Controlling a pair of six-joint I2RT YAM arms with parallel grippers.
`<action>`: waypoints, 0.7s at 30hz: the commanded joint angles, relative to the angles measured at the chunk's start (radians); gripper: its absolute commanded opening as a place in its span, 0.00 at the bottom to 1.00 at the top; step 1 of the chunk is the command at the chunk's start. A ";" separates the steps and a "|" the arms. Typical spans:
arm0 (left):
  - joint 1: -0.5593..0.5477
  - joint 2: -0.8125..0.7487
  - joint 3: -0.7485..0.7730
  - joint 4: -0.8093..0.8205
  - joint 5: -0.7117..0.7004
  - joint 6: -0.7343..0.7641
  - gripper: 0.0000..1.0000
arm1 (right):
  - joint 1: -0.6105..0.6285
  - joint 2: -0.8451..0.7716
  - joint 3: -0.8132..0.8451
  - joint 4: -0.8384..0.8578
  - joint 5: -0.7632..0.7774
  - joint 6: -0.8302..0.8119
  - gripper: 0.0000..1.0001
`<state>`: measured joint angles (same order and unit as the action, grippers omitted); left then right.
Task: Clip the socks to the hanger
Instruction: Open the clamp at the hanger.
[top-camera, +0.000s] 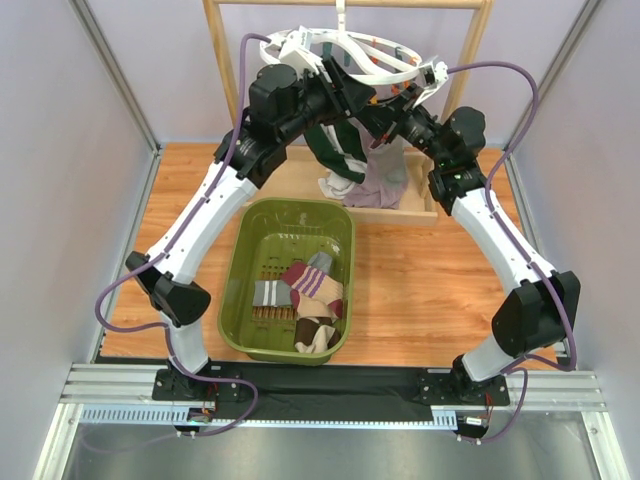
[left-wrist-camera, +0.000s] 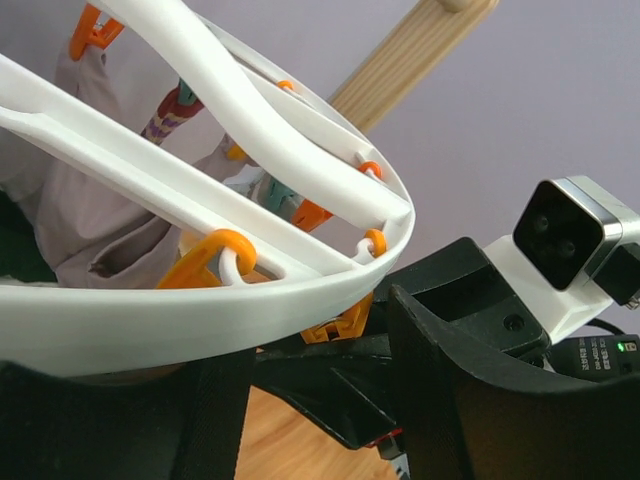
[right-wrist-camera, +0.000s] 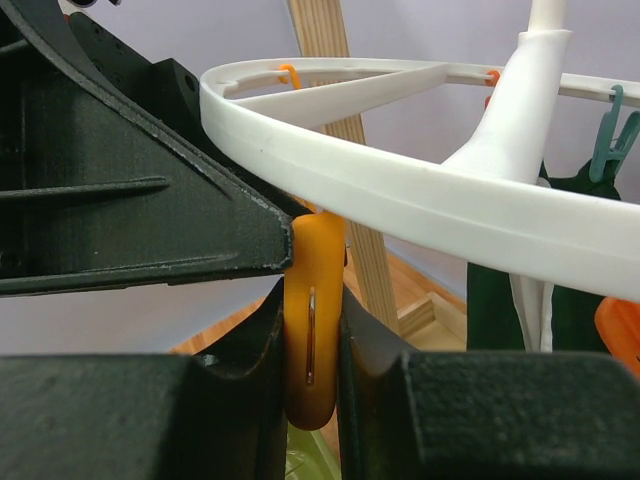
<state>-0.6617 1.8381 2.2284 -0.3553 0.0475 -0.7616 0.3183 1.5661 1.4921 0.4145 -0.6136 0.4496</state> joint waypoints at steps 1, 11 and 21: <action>-0.007 0.038 0.031 0.061 0.067 0.051 0.62 | 0.008 -0.032 0.048 0.003 -0.084 -0.048 0.01; -0.010 0.059 -0.044 0.150 0.104 0.130 0.61 | 0.013 0.003 0.074 -0.008 -0.193 -0.120 0.00; -0.004 0.047 -0.073 0.188 0.103 0.197 0.44 | 0.022 0.038 0.097 -0.019 -0.216 -0.123 0.02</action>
<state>-0.6598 1.8702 2.1773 -0.2329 0.0998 -0.6052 0.3046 1.6054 1.5402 0.3634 -0.7013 0.3538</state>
